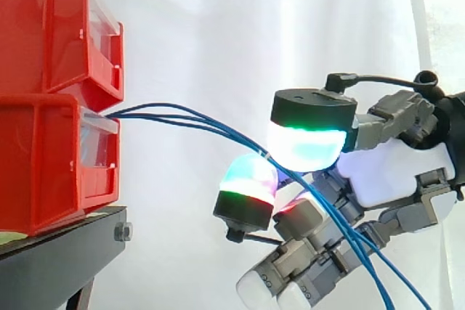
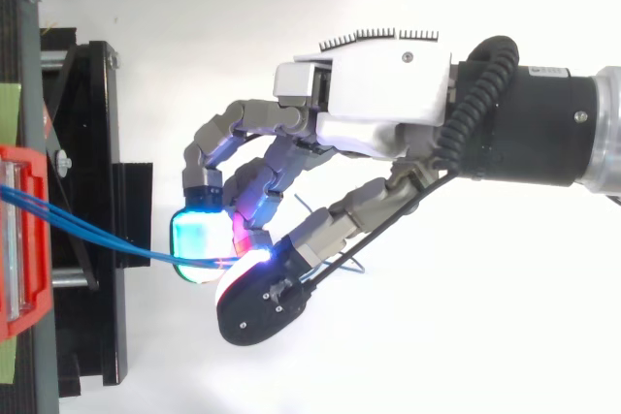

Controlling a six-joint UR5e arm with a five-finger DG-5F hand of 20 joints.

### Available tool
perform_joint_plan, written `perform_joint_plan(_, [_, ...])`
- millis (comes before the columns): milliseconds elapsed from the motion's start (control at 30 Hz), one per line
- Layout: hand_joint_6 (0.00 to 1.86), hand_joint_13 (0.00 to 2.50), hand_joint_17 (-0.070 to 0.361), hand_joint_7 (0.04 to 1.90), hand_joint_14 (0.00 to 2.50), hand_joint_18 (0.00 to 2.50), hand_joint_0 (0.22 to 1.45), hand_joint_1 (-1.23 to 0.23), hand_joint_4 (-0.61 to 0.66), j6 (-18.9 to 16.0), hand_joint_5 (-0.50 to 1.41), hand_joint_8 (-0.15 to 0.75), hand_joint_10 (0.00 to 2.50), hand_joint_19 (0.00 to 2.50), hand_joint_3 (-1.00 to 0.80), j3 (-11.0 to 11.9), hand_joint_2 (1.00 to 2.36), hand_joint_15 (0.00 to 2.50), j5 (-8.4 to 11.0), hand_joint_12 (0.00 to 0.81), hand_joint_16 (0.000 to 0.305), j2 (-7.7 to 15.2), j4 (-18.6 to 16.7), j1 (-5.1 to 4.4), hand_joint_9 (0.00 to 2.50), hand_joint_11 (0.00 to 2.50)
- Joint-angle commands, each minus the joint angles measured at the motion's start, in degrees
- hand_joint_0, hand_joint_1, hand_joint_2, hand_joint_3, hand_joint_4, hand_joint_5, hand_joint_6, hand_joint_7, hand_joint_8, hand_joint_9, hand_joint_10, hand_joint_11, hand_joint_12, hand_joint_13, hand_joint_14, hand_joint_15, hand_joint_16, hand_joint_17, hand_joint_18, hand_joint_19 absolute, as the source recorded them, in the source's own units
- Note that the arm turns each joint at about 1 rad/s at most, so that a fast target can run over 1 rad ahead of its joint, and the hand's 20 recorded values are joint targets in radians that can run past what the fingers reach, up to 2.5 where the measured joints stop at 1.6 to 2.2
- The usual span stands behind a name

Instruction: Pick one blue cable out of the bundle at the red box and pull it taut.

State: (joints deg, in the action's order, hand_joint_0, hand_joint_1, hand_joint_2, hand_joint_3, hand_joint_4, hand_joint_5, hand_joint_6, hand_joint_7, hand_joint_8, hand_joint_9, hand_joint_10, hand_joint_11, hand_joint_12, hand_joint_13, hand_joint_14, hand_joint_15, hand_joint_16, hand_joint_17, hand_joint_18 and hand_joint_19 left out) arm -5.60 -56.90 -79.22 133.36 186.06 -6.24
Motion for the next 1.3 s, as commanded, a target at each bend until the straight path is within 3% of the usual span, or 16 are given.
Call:
perform_joint_plan(0, [0.87,0.60,0.118,0.96,0.01,0.55,0.59,-0.84,0.17,0.0,-0.18,0.351,0.01,0.32,-0.50,0.0,1.00,0.30,-0.05,0.366,0.053,0.0,-0.1,0.00,1.03,1.18])
perform_joint_plan(233, [0.86,0.61,0.118,1.01,0.01,0.54,0.60,-0.73,0.16,0.1,-0.17,0.357,0.01,0.35,-0.44,0.0,1.00,0.32,0.03,0.366,0.053,0.1,0.0,-0.17,1.05,1.19])
perform_joint_plan(400, [0.88,0.62,0.117,1.05,0.01,0.55,0.63,-0.78,0.11,0.0,-0.16,0.356,0.01,0.34,-0.27,-0.1,1.01,0.32,-0.05,0.363,0.052,0.1,-0.1,-0.26,1.06,1.20])
perform_joint_plan(700, [0.91,0.64,0.117,1.06,0.01,0.58,0.70,-0.90,-0.05,0.0,-0.18,0.346,0.01,0.31,-0.20,0.0,1.02,0.32,-0.05,0.361,0.052,0.0,0.0,-0.44,1.04,1.19])
perform_joint_plan(1167, [0.89,0.63,0.112,1.00,0.01,0.56,0.82,-0.97,0.03,-0.3,-0.19,0.320,0.01,0.27,-0.44,0.4,1.01,0.31,0.47,0.351,0.050,0.0,-0.1,-0.70,0.98,1.16])
perform_joint_plan(1267, [0.88,0.64,0.112,0.97,0.01,0.59,0.79,-0.98,0.07,-0.4,-0.20,0.318,0.01,0.25,-0.50,0.4,1.00,0.31,0.47,0.349,0.050,0.0,-0.1,-0.70,0.96,1.16])
